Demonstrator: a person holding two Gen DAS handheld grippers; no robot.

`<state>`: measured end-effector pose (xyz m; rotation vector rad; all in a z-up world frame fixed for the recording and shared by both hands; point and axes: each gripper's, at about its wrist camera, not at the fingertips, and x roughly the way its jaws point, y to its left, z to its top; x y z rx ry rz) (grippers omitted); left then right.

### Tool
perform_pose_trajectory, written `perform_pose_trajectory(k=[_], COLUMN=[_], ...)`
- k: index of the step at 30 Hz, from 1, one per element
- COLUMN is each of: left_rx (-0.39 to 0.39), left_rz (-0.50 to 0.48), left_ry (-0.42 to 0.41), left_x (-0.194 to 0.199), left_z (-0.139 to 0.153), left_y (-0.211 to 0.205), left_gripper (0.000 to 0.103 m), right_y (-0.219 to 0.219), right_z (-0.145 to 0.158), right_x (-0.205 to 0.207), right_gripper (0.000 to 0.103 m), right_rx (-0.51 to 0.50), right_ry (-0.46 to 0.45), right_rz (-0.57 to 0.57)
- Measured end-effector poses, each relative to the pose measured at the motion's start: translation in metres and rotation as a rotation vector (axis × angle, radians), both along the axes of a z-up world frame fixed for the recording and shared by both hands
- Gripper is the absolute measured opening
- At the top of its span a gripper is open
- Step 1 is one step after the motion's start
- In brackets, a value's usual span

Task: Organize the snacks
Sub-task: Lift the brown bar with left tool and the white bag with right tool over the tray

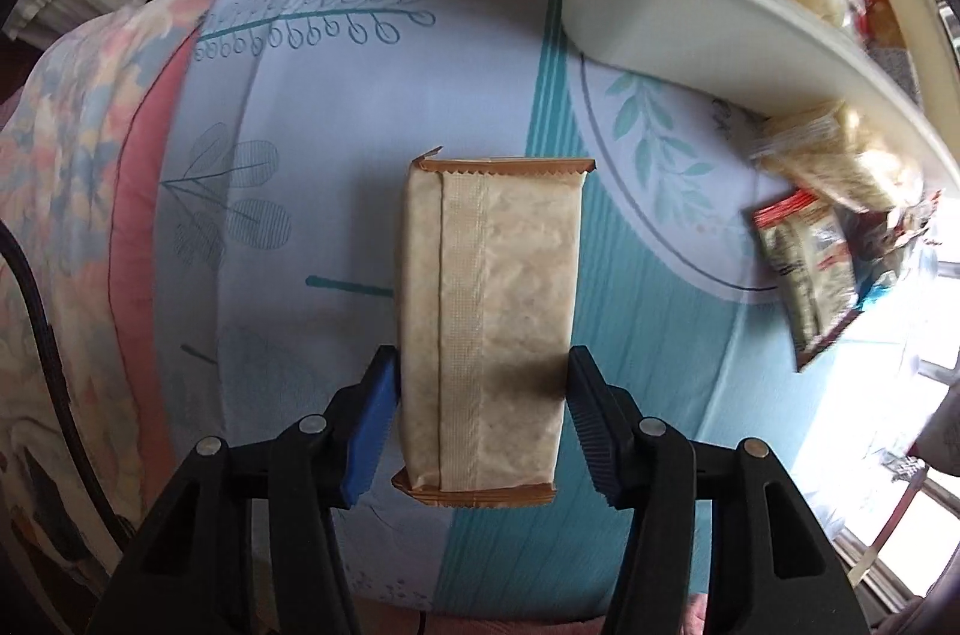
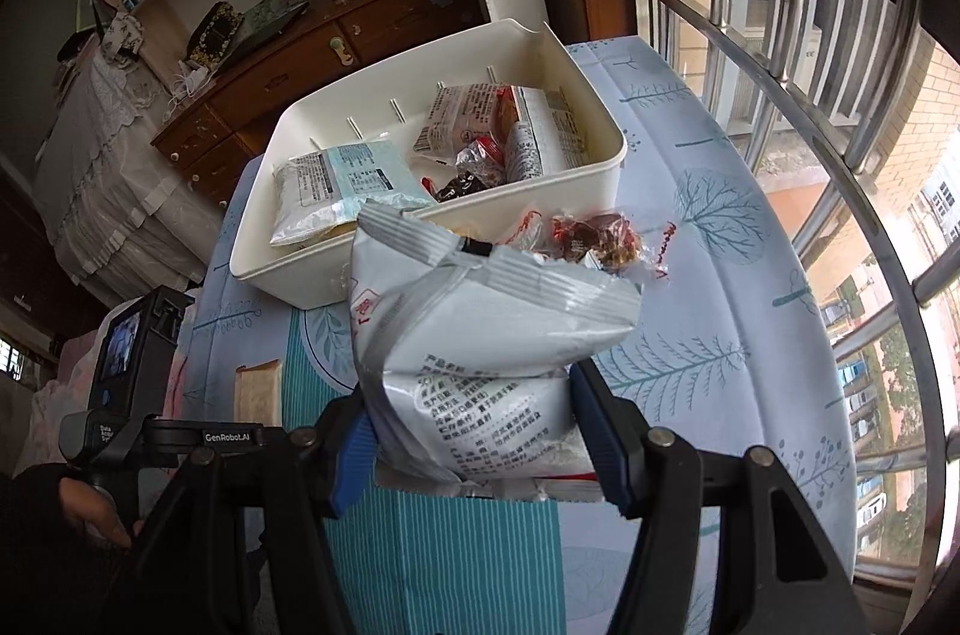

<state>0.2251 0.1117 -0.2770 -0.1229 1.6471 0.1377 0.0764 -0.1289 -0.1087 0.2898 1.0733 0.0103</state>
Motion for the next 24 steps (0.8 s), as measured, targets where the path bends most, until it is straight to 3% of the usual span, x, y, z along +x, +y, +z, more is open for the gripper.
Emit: perform_pose_trajectory(k=[5, 13, 24], left_rx=[-0.021, 0.005, -0.037], left_rz=[0.024, -0.017, -0.074], left_ry=[-0.061, -0.181, -0.345], left_x=[-0.006, 0.011, 0.071], left_z=[0.048, 0.124, 0.179], left_y=[-0.016, -0.061, -0.113], left_gripper=[0.054, 0.054, 0.054], right_y=[-0.011, -0.018, -0.026], right_z=[0.007, 0.014, 0.024], right_x=[0.013, 0.033, 0.073], right_gripper=[0.061, 0.061, 0.061], right_rx=[-0.016, -0.026, -0.049], right_ry=[-0.062, -0.165, -0.272], right_rz=[0.081, 0.171, 0.200])
